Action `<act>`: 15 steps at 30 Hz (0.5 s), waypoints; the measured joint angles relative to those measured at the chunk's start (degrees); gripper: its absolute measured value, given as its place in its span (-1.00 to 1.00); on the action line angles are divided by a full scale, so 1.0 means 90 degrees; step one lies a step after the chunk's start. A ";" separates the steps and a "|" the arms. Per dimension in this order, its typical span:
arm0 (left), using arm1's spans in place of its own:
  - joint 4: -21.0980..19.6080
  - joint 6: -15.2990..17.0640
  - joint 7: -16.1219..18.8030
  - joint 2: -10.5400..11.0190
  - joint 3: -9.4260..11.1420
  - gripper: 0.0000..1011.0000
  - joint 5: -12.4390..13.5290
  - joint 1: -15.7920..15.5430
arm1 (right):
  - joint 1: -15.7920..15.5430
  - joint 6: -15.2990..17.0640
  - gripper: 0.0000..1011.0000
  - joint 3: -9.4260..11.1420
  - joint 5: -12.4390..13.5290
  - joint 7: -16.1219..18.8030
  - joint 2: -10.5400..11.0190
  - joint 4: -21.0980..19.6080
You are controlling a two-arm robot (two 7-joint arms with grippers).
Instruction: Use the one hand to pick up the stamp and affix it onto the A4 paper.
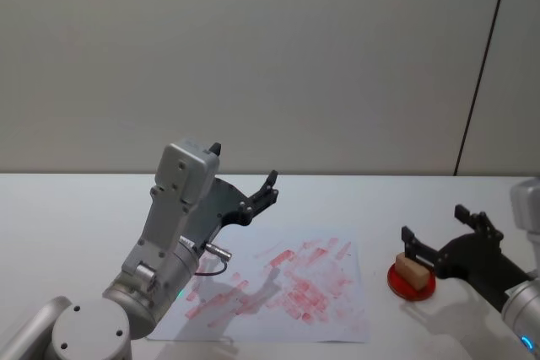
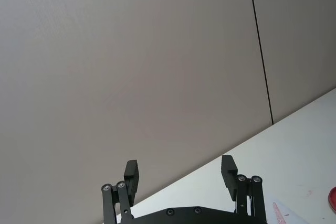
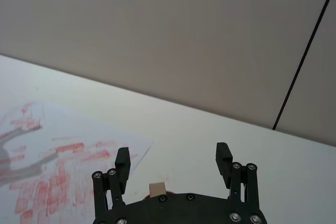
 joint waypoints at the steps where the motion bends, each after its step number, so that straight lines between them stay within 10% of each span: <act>1: 0.0000 0.0000 0.0000 0.0000 0.0000 0.98 0.0000 0.0000 | 0.0011 0.0035 0.98 0.0000 -0.0011 0.0027 0.0002 0.0029; 15: 0.0000 0.0000 0.0000 0.0000 0.0000 0.98 0.0000 0.0000 | 0.0359 0.0612 0.98 -0.0053 -0.0295 0.0644 -0.0037 0.0596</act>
